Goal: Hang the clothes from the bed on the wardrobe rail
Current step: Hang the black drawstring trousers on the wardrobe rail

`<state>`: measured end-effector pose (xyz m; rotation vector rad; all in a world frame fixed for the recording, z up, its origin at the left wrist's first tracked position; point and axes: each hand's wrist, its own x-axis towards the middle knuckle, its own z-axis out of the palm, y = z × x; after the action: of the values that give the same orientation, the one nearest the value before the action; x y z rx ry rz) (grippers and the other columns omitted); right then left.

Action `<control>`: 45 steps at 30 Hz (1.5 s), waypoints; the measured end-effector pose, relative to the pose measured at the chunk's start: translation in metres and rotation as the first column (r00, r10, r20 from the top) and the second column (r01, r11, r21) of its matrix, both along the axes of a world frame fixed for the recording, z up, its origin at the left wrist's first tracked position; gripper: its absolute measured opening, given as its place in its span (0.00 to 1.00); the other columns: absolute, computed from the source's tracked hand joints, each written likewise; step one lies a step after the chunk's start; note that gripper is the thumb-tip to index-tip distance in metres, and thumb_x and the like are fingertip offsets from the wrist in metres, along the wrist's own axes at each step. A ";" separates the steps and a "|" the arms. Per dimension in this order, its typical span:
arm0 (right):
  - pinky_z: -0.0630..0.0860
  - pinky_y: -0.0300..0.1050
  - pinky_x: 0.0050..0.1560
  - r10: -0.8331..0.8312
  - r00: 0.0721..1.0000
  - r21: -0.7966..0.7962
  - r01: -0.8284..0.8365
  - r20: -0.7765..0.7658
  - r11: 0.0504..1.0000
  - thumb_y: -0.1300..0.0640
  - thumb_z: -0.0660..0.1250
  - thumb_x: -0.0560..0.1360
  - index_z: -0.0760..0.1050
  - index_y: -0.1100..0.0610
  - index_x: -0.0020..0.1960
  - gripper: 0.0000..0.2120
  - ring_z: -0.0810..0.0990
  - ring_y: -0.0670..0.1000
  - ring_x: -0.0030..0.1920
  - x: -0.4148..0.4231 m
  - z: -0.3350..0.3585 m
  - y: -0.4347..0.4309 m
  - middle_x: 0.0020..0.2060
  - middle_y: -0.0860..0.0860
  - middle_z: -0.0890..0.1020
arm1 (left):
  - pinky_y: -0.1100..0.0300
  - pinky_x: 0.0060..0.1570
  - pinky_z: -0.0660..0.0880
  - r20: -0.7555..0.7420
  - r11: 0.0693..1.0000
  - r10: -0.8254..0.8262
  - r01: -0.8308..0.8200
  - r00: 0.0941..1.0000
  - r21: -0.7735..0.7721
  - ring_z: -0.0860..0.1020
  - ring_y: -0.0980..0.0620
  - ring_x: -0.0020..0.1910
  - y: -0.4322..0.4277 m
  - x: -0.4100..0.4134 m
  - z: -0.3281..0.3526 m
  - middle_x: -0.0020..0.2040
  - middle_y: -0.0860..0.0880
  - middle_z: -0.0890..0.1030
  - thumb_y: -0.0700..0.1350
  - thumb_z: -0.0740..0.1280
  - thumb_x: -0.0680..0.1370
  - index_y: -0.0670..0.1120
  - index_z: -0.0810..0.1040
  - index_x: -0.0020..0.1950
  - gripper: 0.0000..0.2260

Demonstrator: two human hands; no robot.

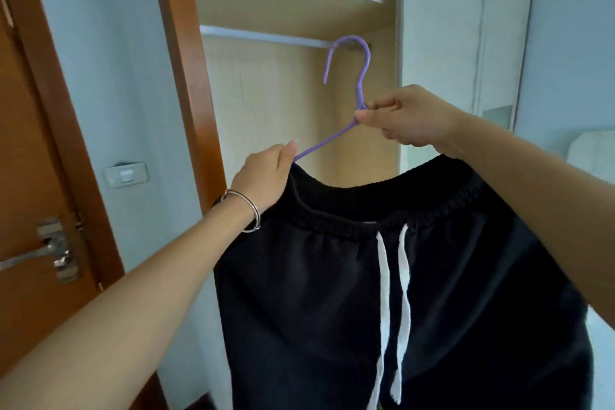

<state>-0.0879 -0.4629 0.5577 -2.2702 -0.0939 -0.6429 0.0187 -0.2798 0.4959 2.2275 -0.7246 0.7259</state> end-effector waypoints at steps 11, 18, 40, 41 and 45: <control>0.67 0.34 0.26 -0.211 0.976 0.169 0.199 0.051 0.965 0.50 0.62 0.77 0.81 0.53 0.45 0.11 0.69 0.43 0.21 0.058 -0.001 -0.025 0.25 0.46 0.79 | 0.73 0.30 0.65 0.202 0.861 -0.509 0.489 0.837 0.143 0.65 0.60 0.27 -0.080 0.089 0.041 0.29 0.57 0.66 0.47 0.58 0.80 0.37 0.77 0.48 0.15; 0.72 0.45 0.58 -0.432 0.885 -0.166 0.405 -0.177 0.899 0.38 0.57 0.74 0.79 0.53 0.53 0.22 0.79 0.51 0.51 0.048 -0.005 -0.072 0.48 0.49 0.82 | 0.69 0.29 0.64 0.265 0.889 -0.457 0.449 0.849 0.093 0.65 0.60 0.27 -0.090 0.151 0.055 0.28 0.56 0.67 0.46 0.58 0.80 0.41 0.75 0.42 0.12; 0.76 0.47 0.40 -0.328 0.838 -0.422 0.512 0.435 0.748 0.39 0.55 0.76 0.77 0.50 0.48 0.18 0.80 0.54 0.41 0.383 0.067 -0.128 0.39 0.49 0.80 | 0.59 0.50 0.76 -0.289 0.819 -0.448 0.258 0.846 -0.513 0.79 0.51 0.42 -0.181 0.365 0.131 0.40 0.48 0.79 0.55 0.56 0.79 0.47 0.74 0.37 0.17; 0.75 0.47 0.40 -0.295 0.850 -0.429 0.484 0.435 0.762 0.40 0.55 0.76 0.77 0.51 0.48 0.18 0.80 0.55 0.43 0.400 0.074 -0.122 0.42 0.50 0.81 | 0.63 0.45 0.77 -0.246 0.785 -0.446 0.244 0.860 -0.570 0.80 0.53 0.37 -0.181 0.376 0.141 0.39 0.47 0.79 0.52 0.59 0.78 0.44 0.75 0.37 0.16; 0.69 0.46 0.43 -0.122 0.917 -0.464 0.304 0.381 0.832 0.45 0.57 0.77 0.76 0.57 0.52 0.17 0.78 0.60 0.52 0.452 0.101 -0.091 0.50 0.56 0.80 | 0.72 0.22 0.71 -0.208 0.704 -0.324 0.089 0.923 -0.705 0.77 0.62 0.22 -0.155 0.413 0.171 0.38 0.48 0.79 0.41 0.60 0.77 0.41 0.76 0.40 0.08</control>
<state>0.3644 -0.5539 0.6583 -2.6824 -0.1963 -1.2560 0.4322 -0.4346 0.6674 1.4848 -0.4310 0.4015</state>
